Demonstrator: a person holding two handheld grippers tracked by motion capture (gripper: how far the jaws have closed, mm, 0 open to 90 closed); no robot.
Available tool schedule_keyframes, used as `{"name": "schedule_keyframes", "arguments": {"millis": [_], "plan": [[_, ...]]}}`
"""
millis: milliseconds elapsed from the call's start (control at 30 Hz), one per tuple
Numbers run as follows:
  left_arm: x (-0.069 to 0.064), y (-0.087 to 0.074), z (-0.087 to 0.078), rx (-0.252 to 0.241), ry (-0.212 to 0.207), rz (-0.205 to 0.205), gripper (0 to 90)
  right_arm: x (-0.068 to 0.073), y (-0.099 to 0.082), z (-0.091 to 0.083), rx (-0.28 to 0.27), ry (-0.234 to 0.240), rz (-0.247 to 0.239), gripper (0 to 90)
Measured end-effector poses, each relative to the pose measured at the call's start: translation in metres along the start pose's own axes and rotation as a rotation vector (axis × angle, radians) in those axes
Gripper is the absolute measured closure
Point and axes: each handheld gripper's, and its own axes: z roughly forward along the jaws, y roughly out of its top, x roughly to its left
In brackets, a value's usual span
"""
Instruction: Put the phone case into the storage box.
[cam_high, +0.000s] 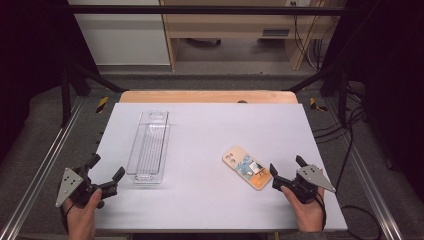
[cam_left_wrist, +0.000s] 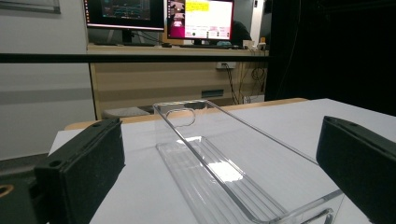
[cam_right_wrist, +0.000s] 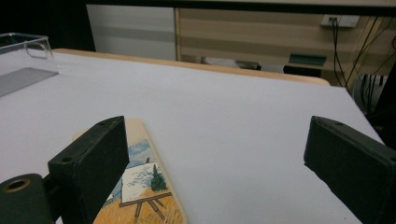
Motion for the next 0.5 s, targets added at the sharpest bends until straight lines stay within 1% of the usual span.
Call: {"name": "schedule_keyframes", "arguments": {"millis": [33, 67, 100, 133, 167, 200, 267, 400, 500], "plan": [[0.0, 0.0, 0.0, -0.001, 0.001, 0.001, 1.0, 0.001, 0.001, 0.001, 0.007, 0.007, 0.0, 7.3], [0.0, 0.0, 0.0, -0.002, 0.002, 0.002, 1.0, 0.004, 0.002, 0.004, 0.031, 0.014, -0.007, 8.5], [0.0, 0.0, 0.0, -0.005, 0.003, 0.0, 1.0, 0.004, 0.002, 0.004, 0.031, 0.014, -0.007, 8.5], [0.0, 0.001, -0.001, -0.005, 0.004, 0.001, 1.0, 0.006, 0.004, 0.006, 0.043, 0.017, -0.013, 8.9], [0.0, 0.001, -0.001, -0.006, 0.004, 0.001, 1.0, 0.008, 0.006, 0.009, 0.066, 0.028, -0.012, 9.7], [0.001, 0.001, -0.001, -0.008, 0.005, 0.0, 1.0, 0.008, 0.008, 0.011, 0.079, 0.035, -0.02, 9.7], [0.001, 0.001, -0.002, -0.008, 0.006, -0.001, 1.0, 0.011, 0.014, 0.016, 0.123, 0.042, -0.059, 10.3], [0.003, 0.001, -0.003, -0.012, 0.008, -0.009, 0.9, 0.013, 0.026, 0.023, 0.188, 0.061, -0.098, 12.1], [0.003, 0.001, -0.003, -0.013, 0.009, -0.011, 0.9, 0.014, 0.035, 0.028, 0.225, 0.069, -0.126, 14.1]]}}
